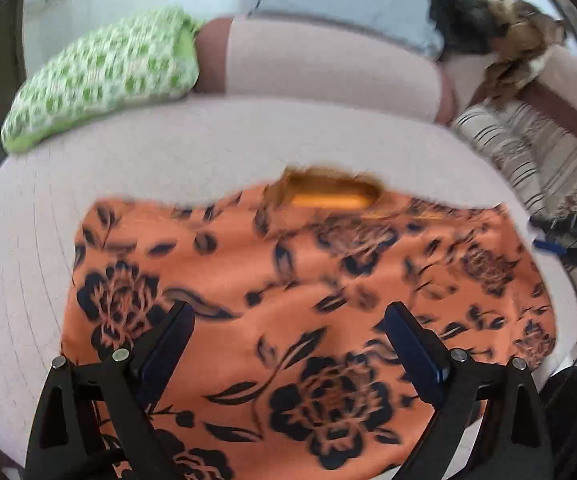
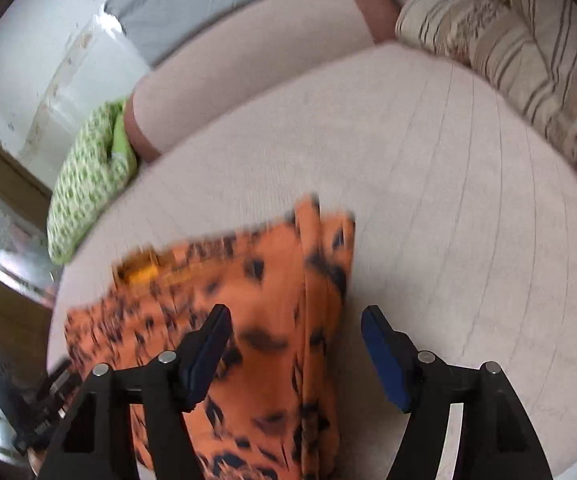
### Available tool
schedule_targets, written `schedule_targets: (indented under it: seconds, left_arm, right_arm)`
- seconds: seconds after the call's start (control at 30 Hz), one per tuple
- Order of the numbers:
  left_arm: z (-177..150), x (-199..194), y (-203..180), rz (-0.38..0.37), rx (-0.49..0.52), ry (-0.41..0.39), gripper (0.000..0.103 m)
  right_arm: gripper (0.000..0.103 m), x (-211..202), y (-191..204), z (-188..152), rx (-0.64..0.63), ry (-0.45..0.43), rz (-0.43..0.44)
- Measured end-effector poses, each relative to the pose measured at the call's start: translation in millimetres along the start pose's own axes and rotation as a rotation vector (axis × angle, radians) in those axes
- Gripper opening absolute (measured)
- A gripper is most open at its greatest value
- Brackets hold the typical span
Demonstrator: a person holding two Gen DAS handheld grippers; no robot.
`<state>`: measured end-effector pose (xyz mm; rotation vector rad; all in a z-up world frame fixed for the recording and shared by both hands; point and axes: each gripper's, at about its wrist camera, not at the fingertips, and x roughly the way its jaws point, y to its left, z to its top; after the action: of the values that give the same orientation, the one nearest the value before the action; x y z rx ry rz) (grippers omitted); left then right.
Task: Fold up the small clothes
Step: 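Grasp the folded blouse edge near the collar with the left tool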
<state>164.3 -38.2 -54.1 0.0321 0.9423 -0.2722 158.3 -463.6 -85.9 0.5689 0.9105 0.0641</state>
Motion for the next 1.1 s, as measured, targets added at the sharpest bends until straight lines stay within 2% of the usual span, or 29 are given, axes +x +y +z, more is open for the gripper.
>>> schedule_targets:
  seconds: [0.07,0.1,0.13,0.17,0.23,0.3,0.33,0.4,0.47,0.5,0.57,0.63,0.7,0.73,0.77,0.83,0.9,1.0,1.07,1.1]
  left_arm:
    - [-8.9,26.8,2.0,0.045,0.016,0.087,0.096]
    - [-12.4,29.3,-1.6,0.074,0.056,0.059,0.098]
    - [-13.0,27.6,-4.5,0.083,0.076,0.042,0.098]
    - [-12.0,25.6,-4.6,0.076,0.073,0.047,0.098]
    - [-9.9,22.7,0.5,0.046,0.048,0.051,0.098]
    - [-6.3,17.6,7.9,0.023,0.014,0.056,0.096]
    - [-2.9,10.5,14.6,0.001,-0.015,0.044,0.096]
    - [7.7,-17.1,34.6,-0.048,-0.083,-0.029,0.096]
    - [16.1,-39.4,56.9,-0.013,-0.116,-0.101,0.096]
    - [22.3,-46.9,72.5,0.026,-0.134,-0.119,0.096]
    - [33.7,-47.4,104.9,0.074,-0.186,-0.109,0.096]
    - [44.0,-31.7,135.3,0.069,-0.258,-0.049,0.094]
    - [51.4,-9.3,145.4,0.034,-0.267,0.006,0.085]
    - [54.1,1.5,144.4,0.034,-0.256,0.035,0.081]
    - [55.5,14.0,142.6,0.041,-0.241,0.066,0.074]
    - [54.7,31.5,138.4,0.035,-0.213,0.116,0.073]
    - [52.3,45.3,137.1,0.055,-0.209,0.147,0.072]
    - [52.5,53.5,137.9,0.065,-0.218,0.144,0.072]
    - [53.9,53.8,139.0,0.068,-0.224,0.145,0.072]
    - [54.2,51.7,137.9,0.072,-0.227,0.14,0.072]
  right_arm:
    - [0.076,14.4,-10.6,13.5,0.05,0.022,0.021]
    - [0.076,29.4,-21.0,19.0,0.093,0.083,0.047]
    - [0.054,58.7,-38.0,19.3,0.197,0.205,0.086]
    - [0.012,64.4,-48.9,20.7,0.252,0.21,0.102]
    - [0.012,53.2,-38.0,27.0,0.186,0.162,0.102]
    - [0.012,50.3,-31.8,24.4,0.117,0.145,0.043]
    - [0.017,57.0,-35.9,21.2,0.128,0.166,0.001]
    - [0.028,57.6,-37.1,18.1,0.14,0.149,-0.027]
    - [0.047,50.4,-24.2,16.1,0.102,0.13,-0.061]
    - [0.051,41.9,-14.4,15.8,0.054,0.11,-0.104]
    - [0.053,22.8,7.0,15.3,-0.034,0.019,-0.184]
    - [0.057,-1.2,26.1,15.8,-0.092,-0.071,-0.211]
    - [0.064,-14.7,44.3,14.6,-0.124,-0.108,-0.139]
    - [0.066,-11.8,59.6,11.0,-0.154,-0.075,-0.053]
    - [0.066,-5.4,73.1,7.0,-0.18,-0.025,0.022]
    - [0.066,17.9,101.9,-5.8,-0.212,0.147,0.232]
    - [0.066,40.6,119.8,-16.1,-0.211,0.282,0.378]
    - [0.066,94.7,149.9,-21.9,-0.194,0.459,0.486]
    - [0.066,124.3,159.9,-19.4,-0.208,0.479,0.439]
    - [0.065,138.9,158.7,-11.4,-0.215,0.446,0.379]
